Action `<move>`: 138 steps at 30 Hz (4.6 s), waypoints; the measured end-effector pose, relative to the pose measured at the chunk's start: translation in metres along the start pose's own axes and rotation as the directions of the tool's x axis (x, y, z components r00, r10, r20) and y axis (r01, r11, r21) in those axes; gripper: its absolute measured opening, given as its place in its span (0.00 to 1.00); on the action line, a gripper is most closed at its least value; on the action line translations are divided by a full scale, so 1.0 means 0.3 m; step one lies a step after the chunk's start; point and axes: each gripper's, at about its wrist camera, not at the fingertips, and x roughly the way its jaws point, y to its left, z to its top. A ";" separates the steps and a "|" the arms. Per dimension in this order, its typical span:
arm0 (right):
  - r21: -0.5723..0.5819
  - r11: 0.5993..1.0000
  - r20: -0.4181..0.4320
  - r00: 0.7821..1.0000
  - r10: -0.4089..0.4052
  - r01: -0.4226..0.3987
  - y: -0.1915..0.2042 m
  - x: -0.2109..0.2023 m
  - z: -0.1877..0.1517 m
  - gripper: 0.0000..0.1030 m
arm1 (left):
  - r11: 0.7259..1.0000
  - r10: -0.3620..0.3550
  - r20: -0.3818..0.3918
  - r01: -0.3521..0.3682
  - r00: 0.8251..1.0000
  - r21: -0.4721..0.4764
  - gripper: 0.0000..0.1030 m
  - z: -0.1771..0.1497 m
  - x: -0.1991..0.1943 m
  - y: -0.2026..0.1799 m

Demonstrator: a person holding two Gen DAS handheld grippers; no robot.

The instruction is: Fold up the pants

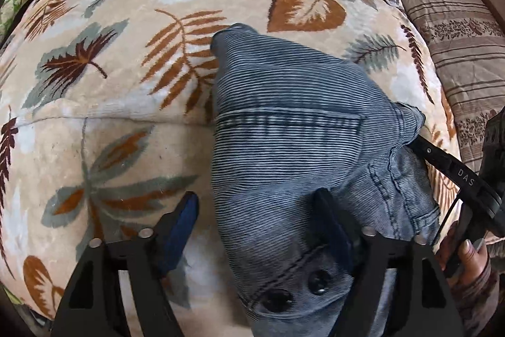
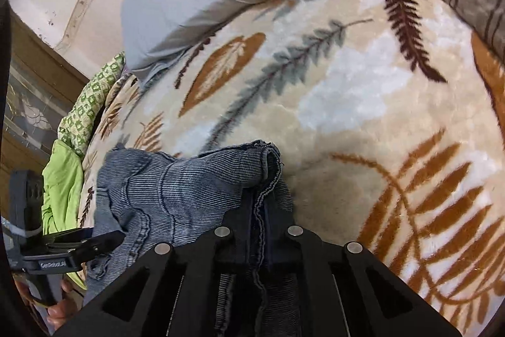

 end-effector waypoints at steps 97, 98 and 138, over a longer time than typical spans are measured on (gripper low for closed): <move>0.095 0.988 0.030 0.993 0.117 -0.119 -0.051 -0.244 -0.144 0.53 | 0.979 -0.193 0.051 0.196 0.980 -0.056 0.62 -0.173 -0.201 0.142; 0.122 0.984 0.028 0.992 0.126 -0.128 -0.074 -0.232 -0.134 0.53 | 0.978 -0.192 0.048 0.195 0.980 -0.068 0.62 -0.158 -0.194 0.156; -0.119 0.956 -0.038 0.963 0.266 -0.268 0.372 -0.054 -0.044 0.16 | 0.999 -0.013 0.188 0.020 0.982 -0.036 0.30 -0.092 -0.306 0.220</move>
